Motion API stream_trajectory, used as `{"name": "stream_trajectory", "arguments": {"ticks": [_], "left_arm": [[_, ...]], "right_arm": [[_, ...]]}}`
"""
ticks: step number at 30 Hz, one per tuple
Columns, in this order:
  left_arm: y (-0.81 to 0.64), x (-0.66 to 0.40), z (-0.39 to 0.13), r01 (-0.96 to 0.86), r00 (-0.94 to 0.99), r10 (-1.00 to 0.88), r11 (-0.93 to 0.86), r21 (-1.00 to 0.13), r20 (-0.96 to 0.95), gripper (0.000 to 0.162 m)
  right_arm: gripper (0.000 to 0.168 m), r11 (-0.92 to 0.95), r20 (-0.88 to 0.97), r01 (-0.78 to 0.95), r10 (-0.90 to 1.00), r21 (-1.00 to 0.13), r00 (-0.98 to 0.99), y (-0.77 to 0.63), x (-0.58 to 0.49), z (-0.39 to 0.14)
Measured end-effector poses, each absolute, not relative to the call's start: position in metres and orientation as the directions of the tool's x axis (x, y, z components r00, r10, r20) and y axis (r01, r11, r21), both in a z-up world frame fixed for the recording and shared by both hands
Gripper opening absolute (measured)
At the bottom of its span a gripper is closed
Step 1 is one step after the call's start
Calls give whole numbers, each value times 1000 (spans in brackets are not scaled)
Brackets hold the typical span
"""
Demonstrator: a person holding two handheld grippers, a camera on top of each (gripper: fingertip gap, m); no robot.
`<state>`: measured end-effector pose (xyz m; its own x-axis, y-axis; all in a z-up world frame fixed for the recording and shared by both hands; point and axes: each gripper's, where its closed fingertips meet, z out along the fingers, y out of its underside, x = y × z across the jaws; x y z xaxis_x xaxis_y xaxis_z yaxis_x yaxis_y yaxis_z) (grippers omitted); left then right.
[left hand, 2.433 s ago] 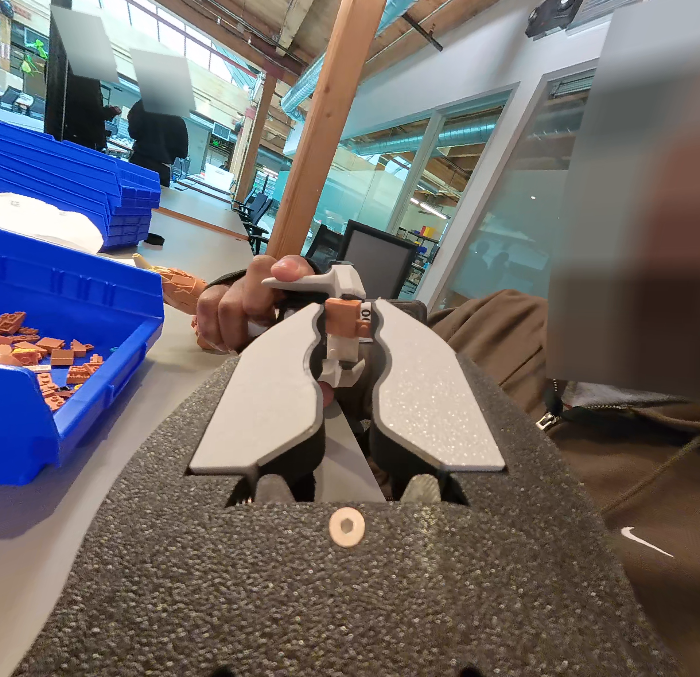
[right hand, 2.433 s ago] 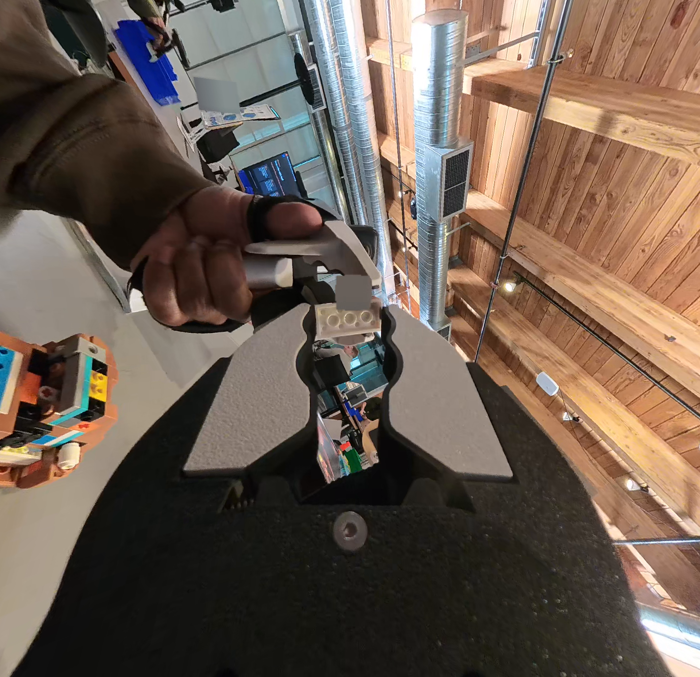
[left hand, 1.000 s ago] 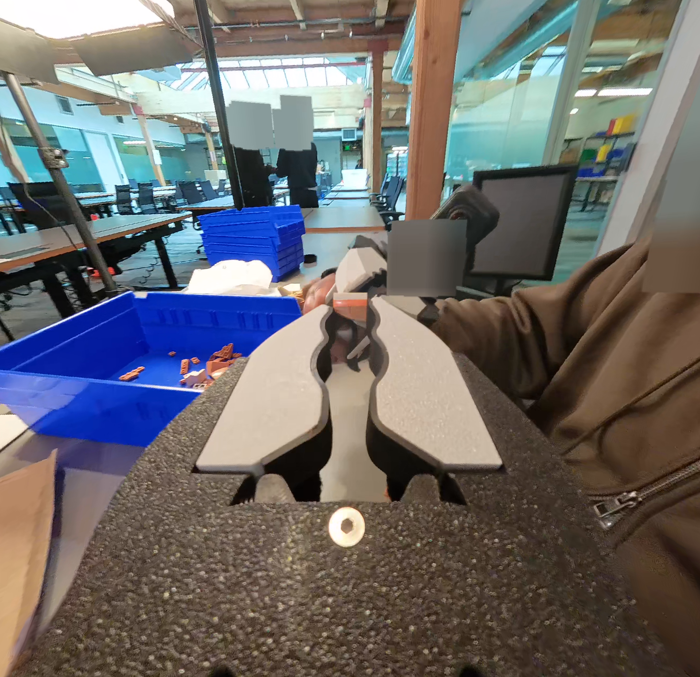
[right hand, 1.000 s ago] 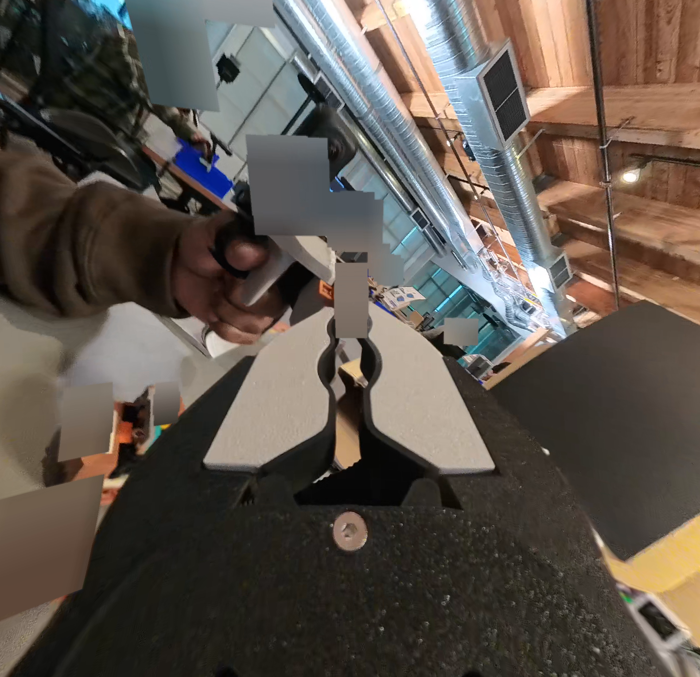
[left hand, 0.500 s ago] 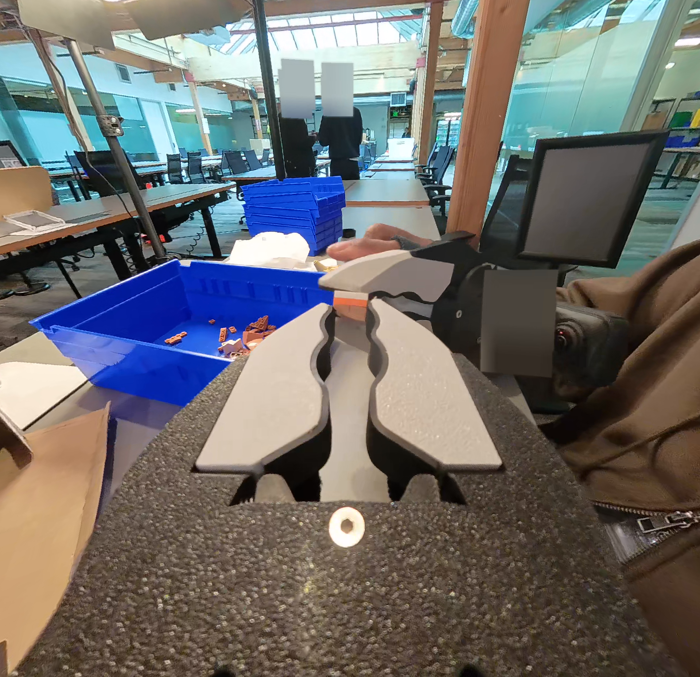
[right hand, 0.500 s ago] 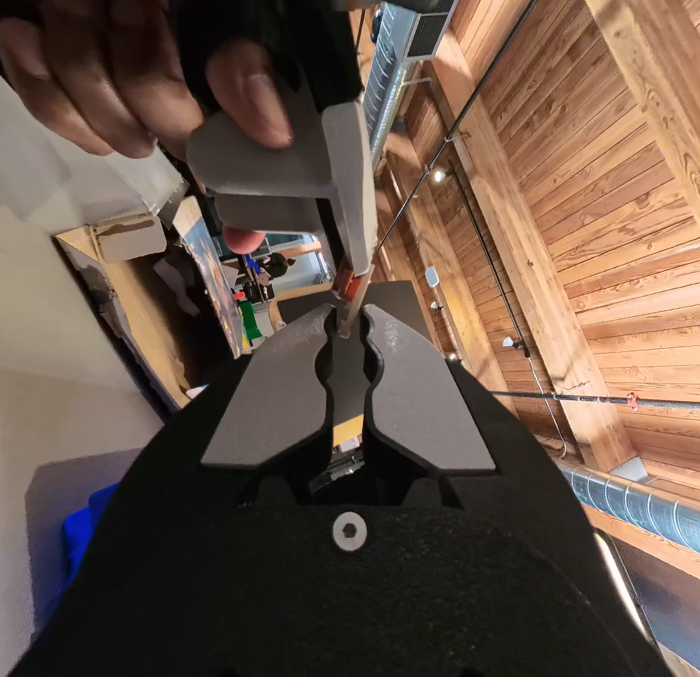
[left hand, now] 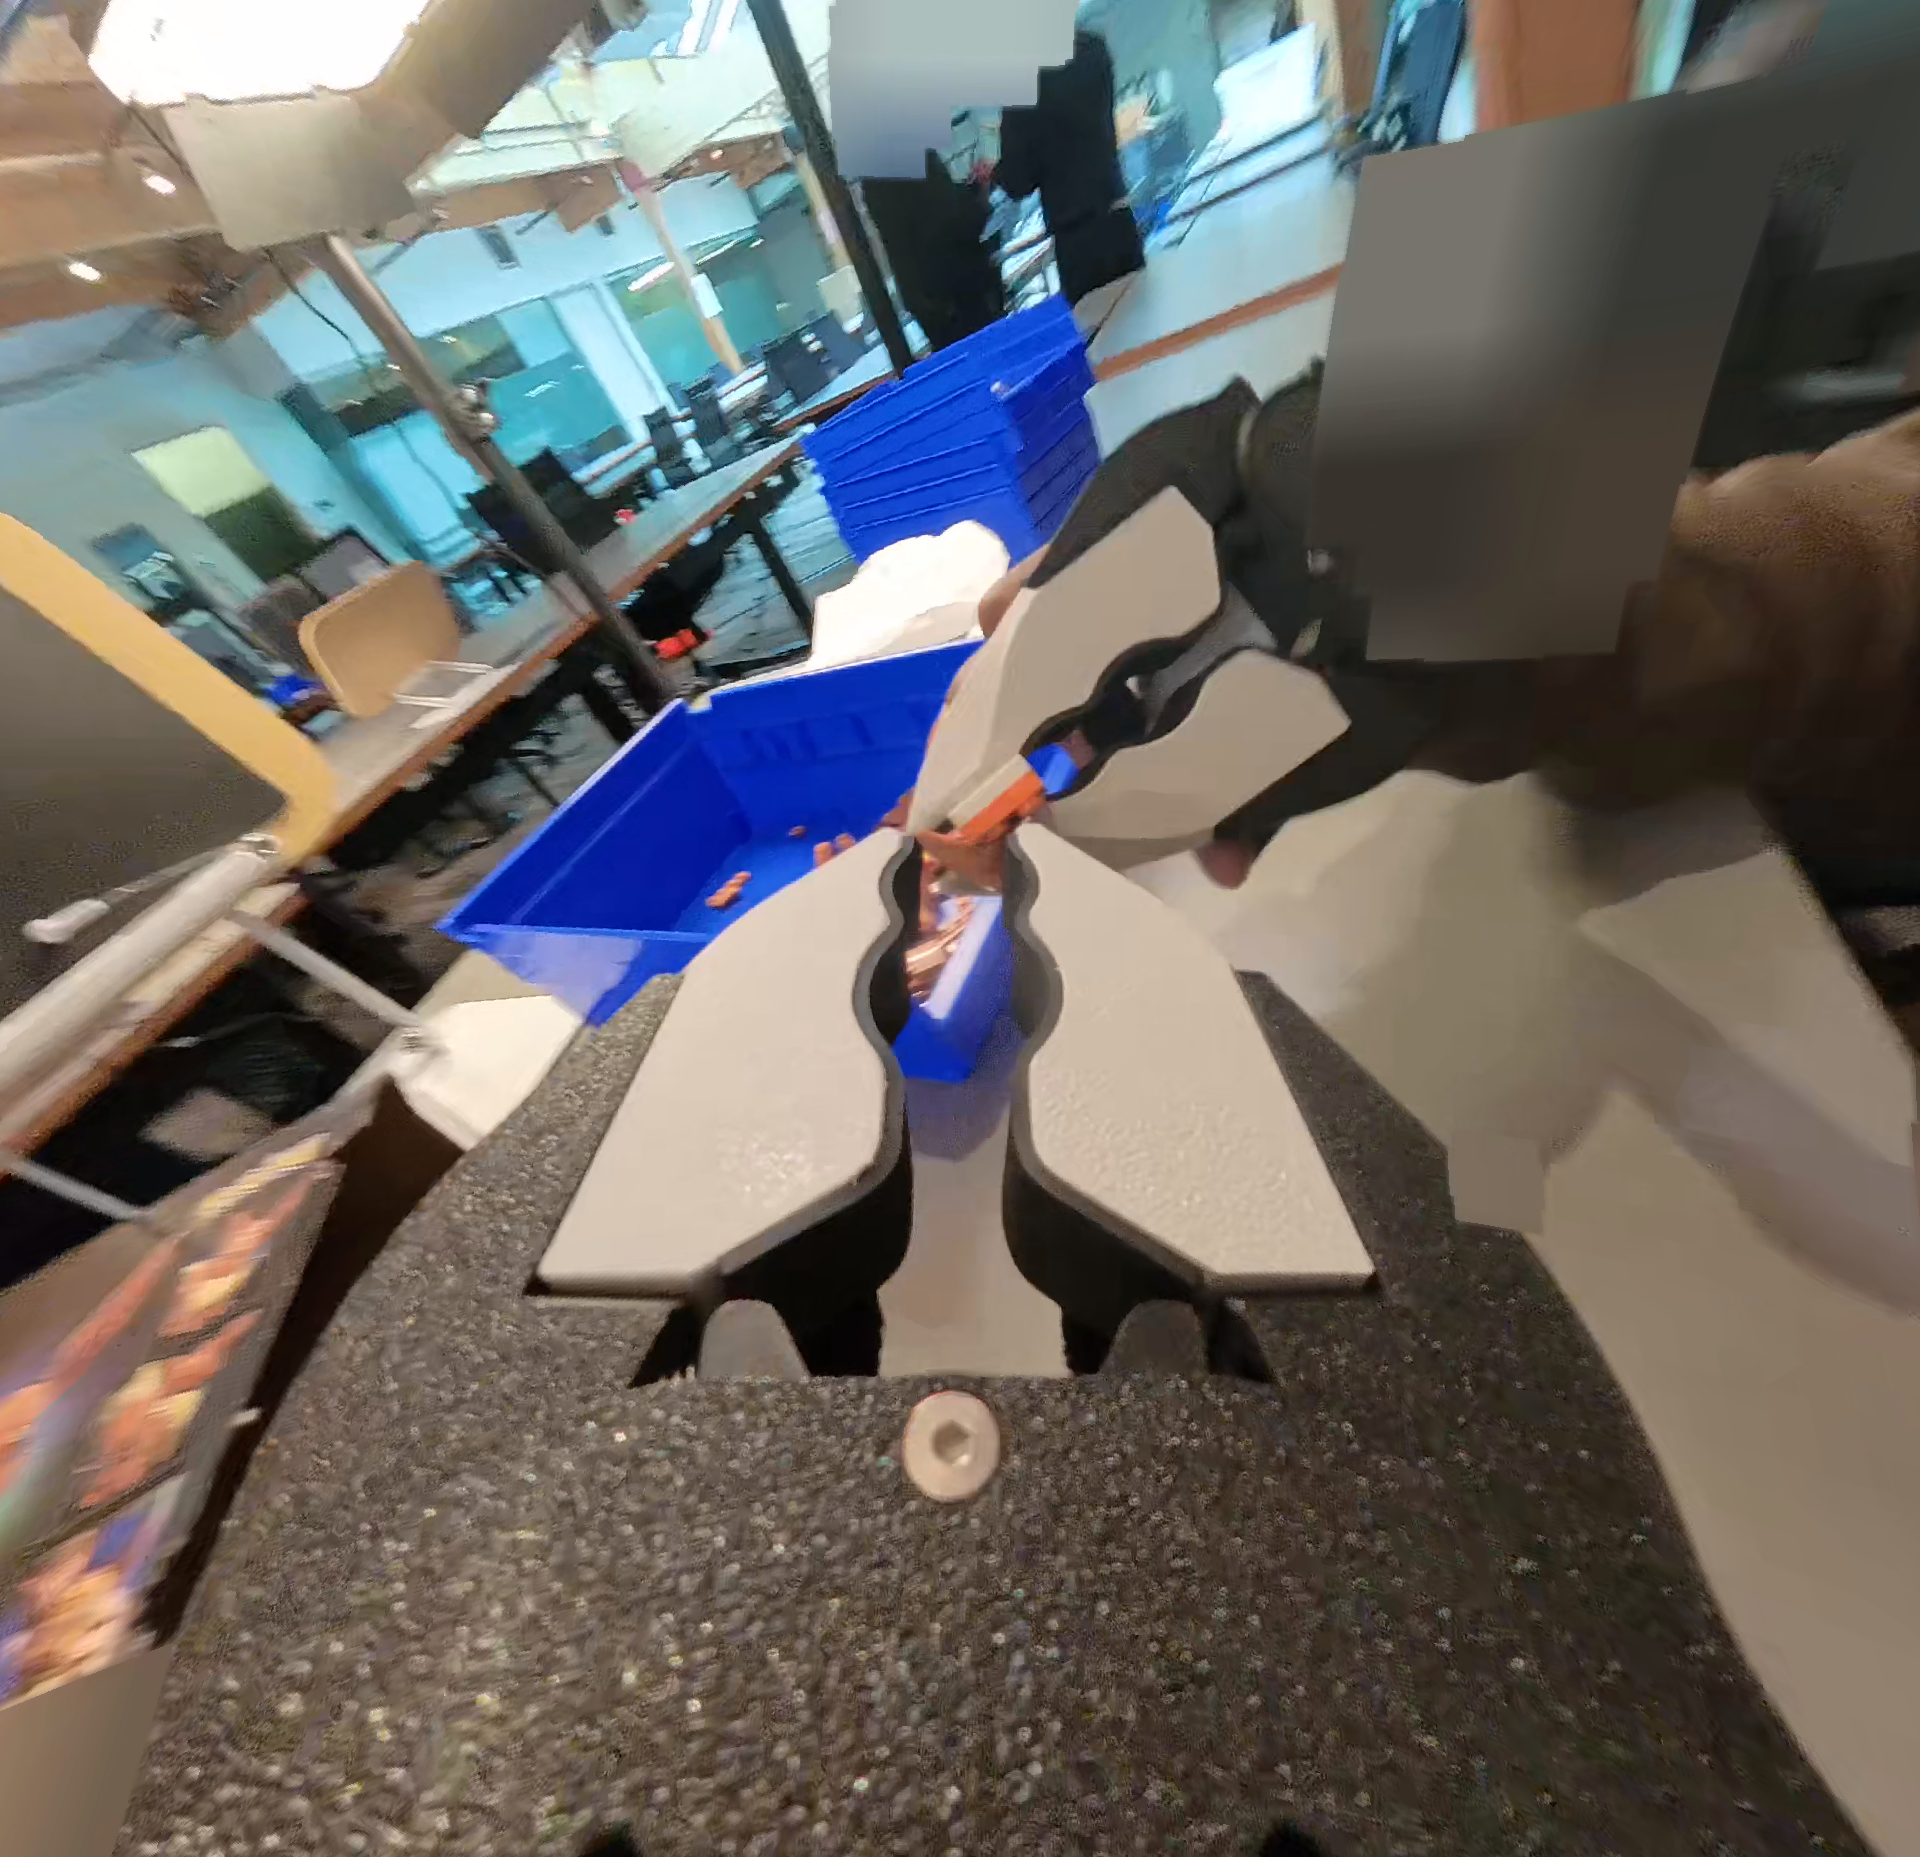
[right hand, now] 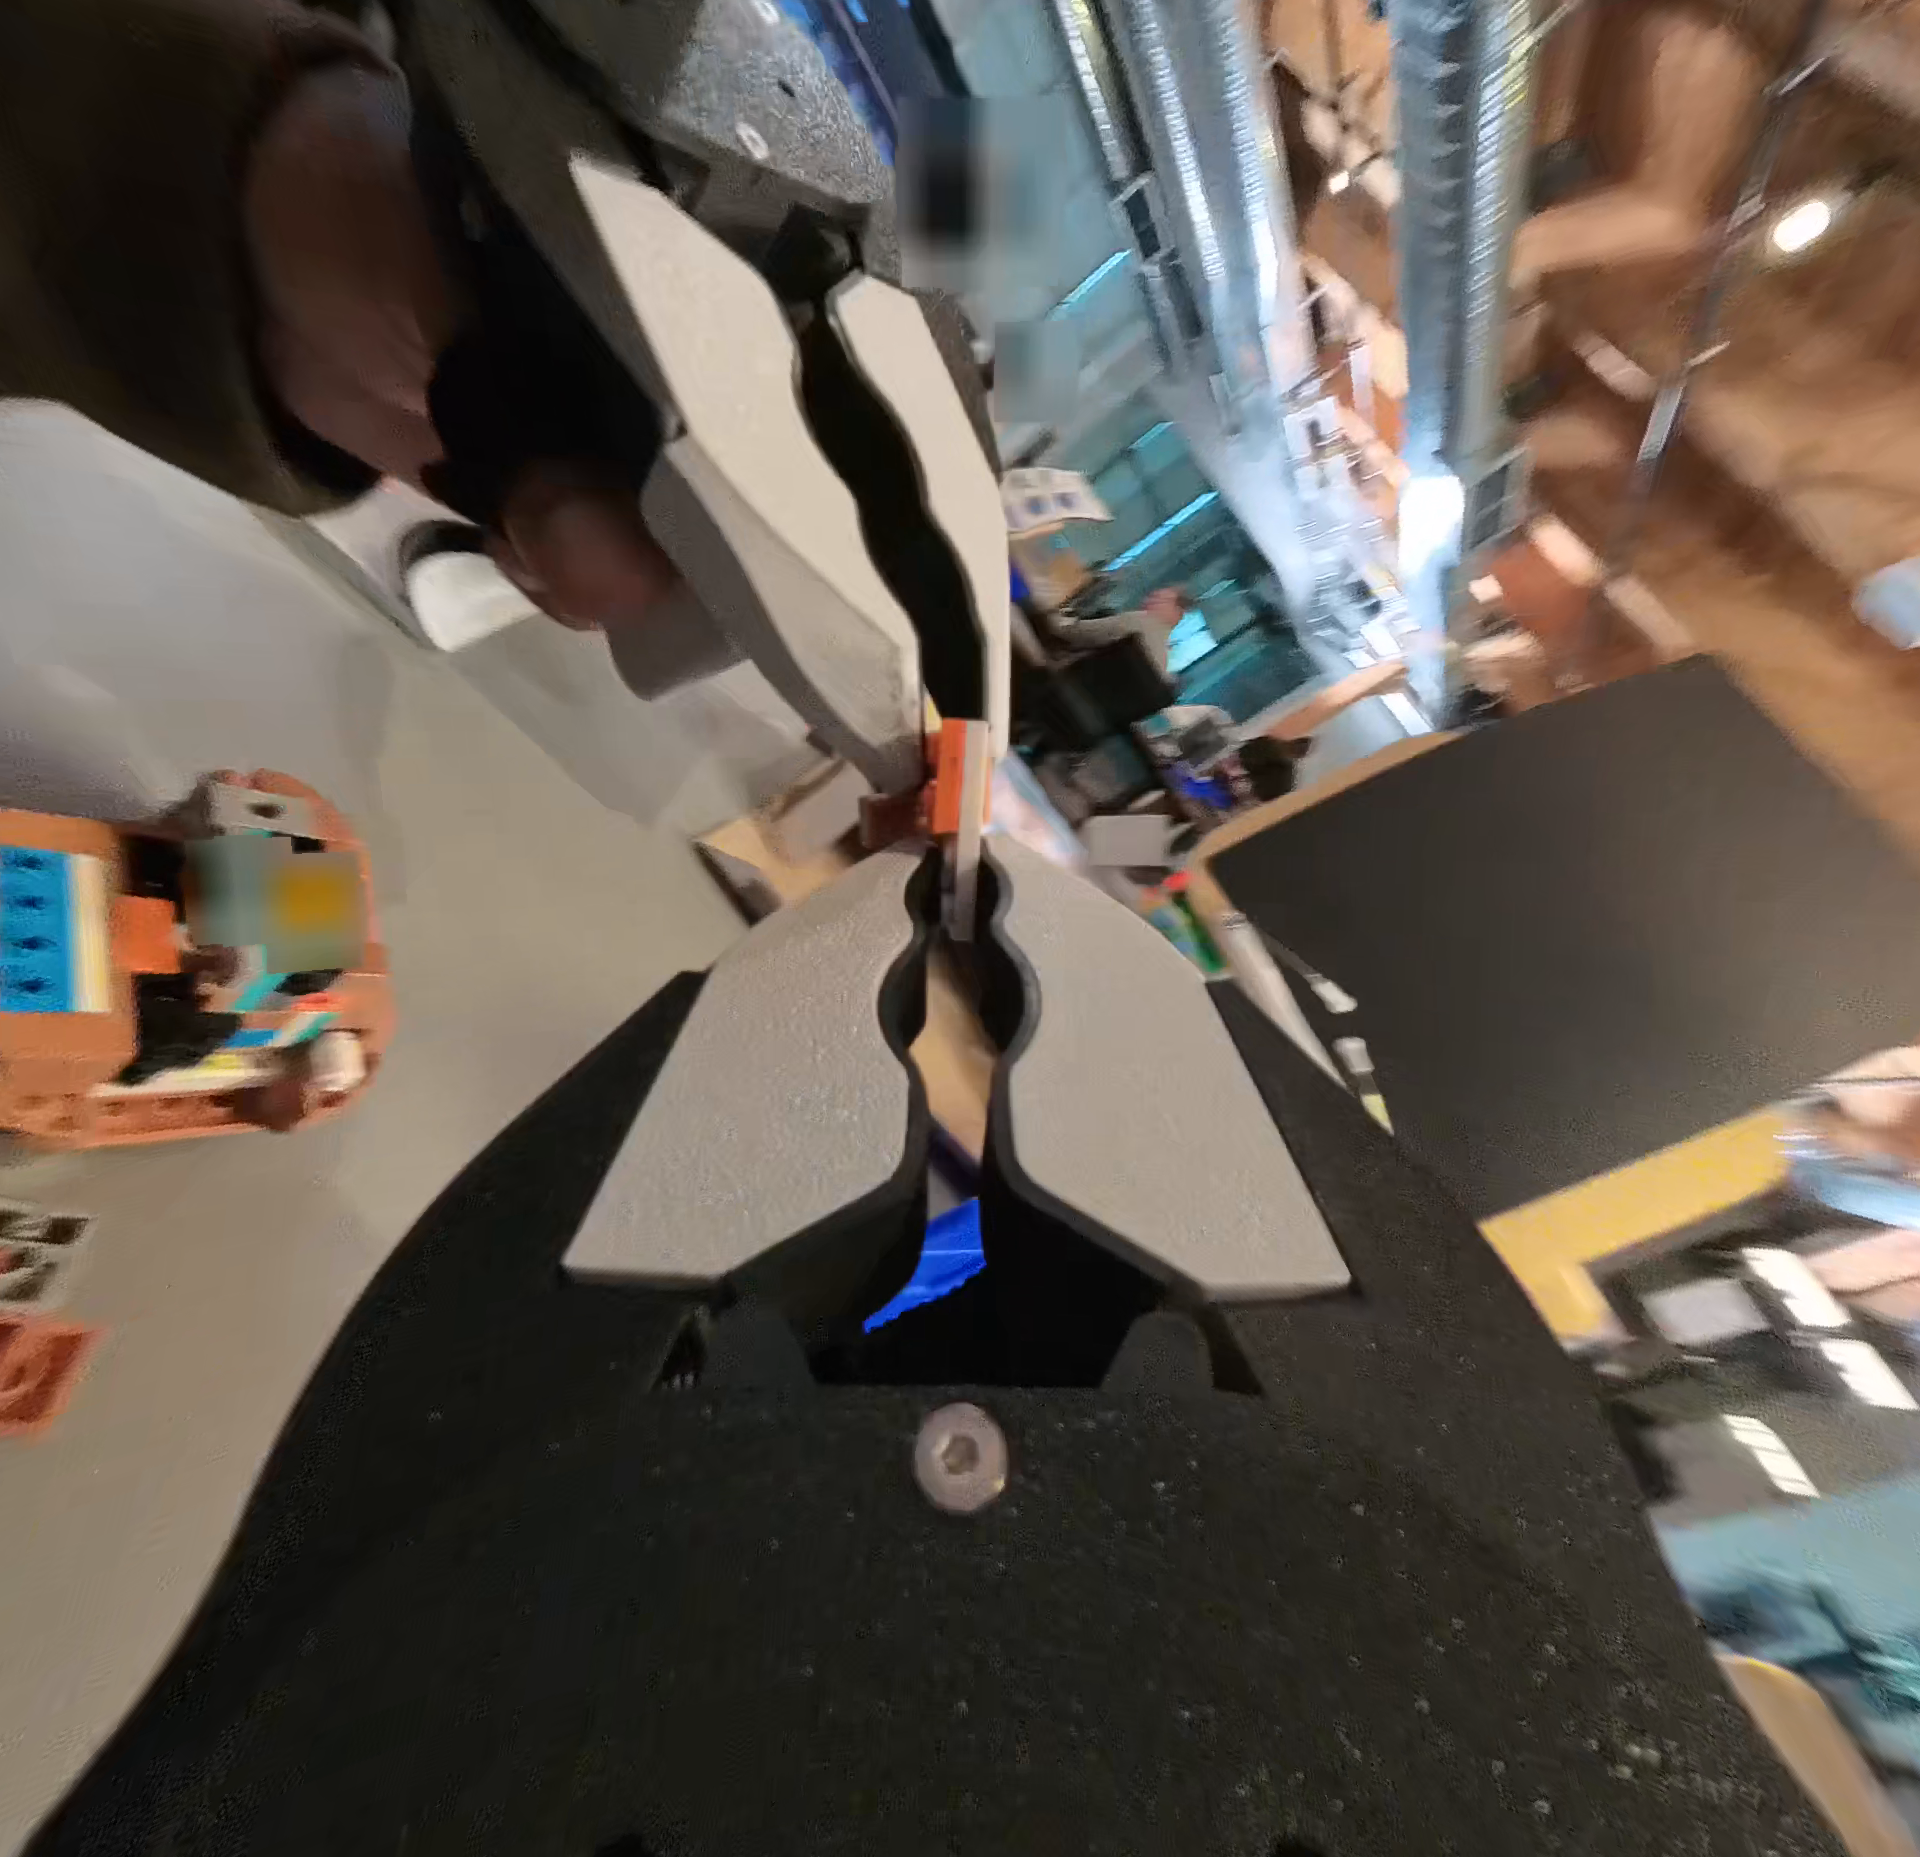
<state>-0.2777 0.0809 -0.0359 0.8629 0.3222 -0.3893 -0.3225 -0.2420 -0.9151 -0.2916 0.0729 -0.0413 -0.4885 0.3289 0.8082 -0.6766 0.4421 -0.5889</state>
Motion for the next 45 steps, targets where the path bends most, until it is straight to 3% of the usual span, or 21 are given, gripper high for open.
{"name": "stream_trajectory", "arguments": {"ticks": [10,15,19,22,25,28,33,35,38,45], "left_arm": [[82,-277,-37,-268,896,305,-208,-941,-323,15],[78,-272,-22,-189,946,260,-49,-981,-195,15],[70,-263,0,-10,992,127,180,-984,13,15],[64,-259,9,11,997,77,250,-968,31,15],[64,-248,14,-62,997,59,267,-962,-48,15],[62,-233,20,-150,989,30,304,-941,-148,15],[54,-210,34,-193,971,-42,428,-883,-233,16],[49,-203,39,-178,967,-75,479,-859,-243,16],[46,-195,45,-135,964,-125,536,-833,-237,16],[31,-188,59,120,939,-316,666,-736,-133,16]], "right_arm": [[3,358,701,-605,413,-711,-581,80,-303,-34],[4,329,651,-564,452,-757,-610,90,-312,-29],[3,317,654,-579,473,-751,-590,94,-310,-22],[3,305,668,-604,467,-737,-579,95,-305,-18],[3,351,715,-625,388,-698,-581,90,-300,-29],[4,476,728,-611,96,-632,-678,80,-284,-82],[4,718,537,-532,-259,-449,-803,93,-269,-182],[4,772,448,-490,-299,-405,-842,102,-266,-204],[4,781,372,-446,-295,-437,-880,104,-260,-209],[6,780,366,-428,-274,-456,-889,104,-263,-209]]}}
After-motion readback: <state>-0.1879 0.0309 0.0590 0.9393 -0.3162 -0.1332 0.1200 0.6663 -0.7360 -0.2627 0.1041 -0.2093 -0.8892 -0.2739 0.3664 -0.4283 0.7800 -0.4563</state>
